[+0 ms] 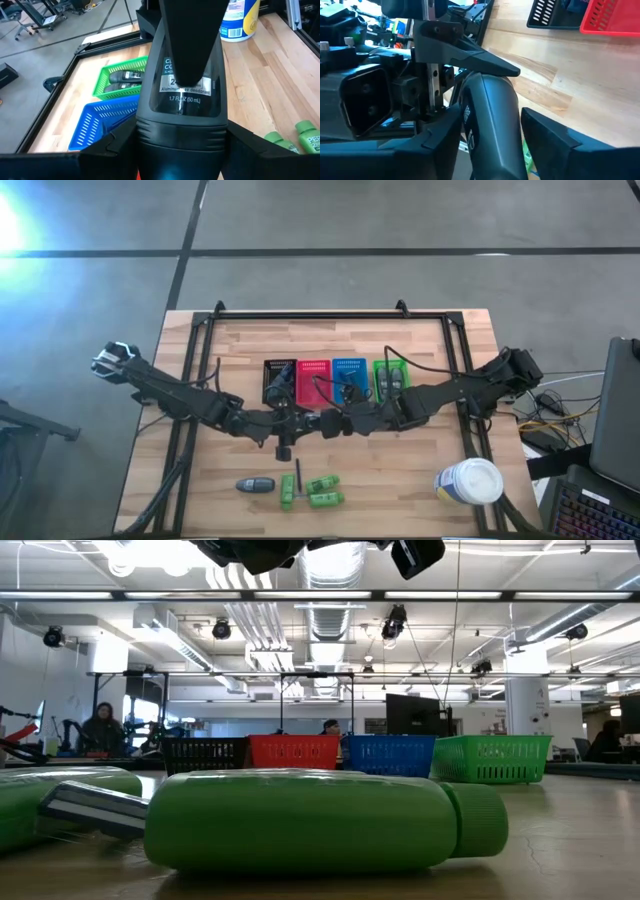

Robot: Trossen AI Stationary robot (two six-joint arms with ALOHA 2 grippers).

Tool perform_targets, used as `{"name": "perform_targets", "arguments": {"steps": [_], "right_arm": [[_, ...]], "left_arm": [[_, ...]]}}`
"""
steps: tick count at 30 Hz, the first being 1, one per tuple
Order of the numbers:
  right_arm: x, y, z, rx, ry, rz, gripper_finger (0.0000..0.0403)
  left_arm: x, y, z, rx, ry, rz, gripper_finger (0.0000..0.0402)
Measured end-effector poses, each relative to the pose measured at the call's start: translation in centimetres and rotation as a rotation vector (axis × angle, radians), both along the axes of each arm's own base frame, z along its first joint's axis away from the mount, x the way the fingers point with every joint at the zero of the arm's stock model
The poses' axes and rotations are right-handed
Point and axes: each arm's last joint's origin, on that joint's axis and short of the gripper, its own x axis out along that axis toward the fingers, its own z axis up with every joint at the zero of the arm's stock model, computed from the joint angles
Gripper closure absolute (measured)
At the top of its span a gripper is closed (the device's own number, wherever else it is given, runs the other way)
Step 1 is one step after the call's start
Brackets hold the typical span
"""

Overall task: Pick & Place Travel size toiletries
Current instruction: Put the black deodorant into the green basket

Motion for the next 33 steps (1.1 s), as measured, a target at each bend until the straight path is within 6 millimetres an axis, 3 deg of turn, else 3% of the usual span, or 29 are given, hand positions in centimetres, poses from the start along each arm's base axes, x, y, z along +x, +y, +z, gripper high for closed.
{"name": "perform_targets", "arguments": {"steps": [10, 21, 33], "right_arm": [[0.0, -0.1, 0.0, 0.015, 0.004, 0.01, 0.0256], [0.0, -0.1, 0.0, 0.027, 0.005, 0.006, 0.0262], [-1.3, -0.8, -1.2, -0.025, 0.185, -0.052, 0.0264]], "left_arm": [[0.0, 0.1, 0.0, 0.002, 0.003, 0.003, 0.0196], [0.1, 0.3, -0.1, 0.001, 0.002, 0.011, 0.0125], [-1.0, 0.7, -1.6, 0.033, 0.186, 0.043, 0.0118]]}}
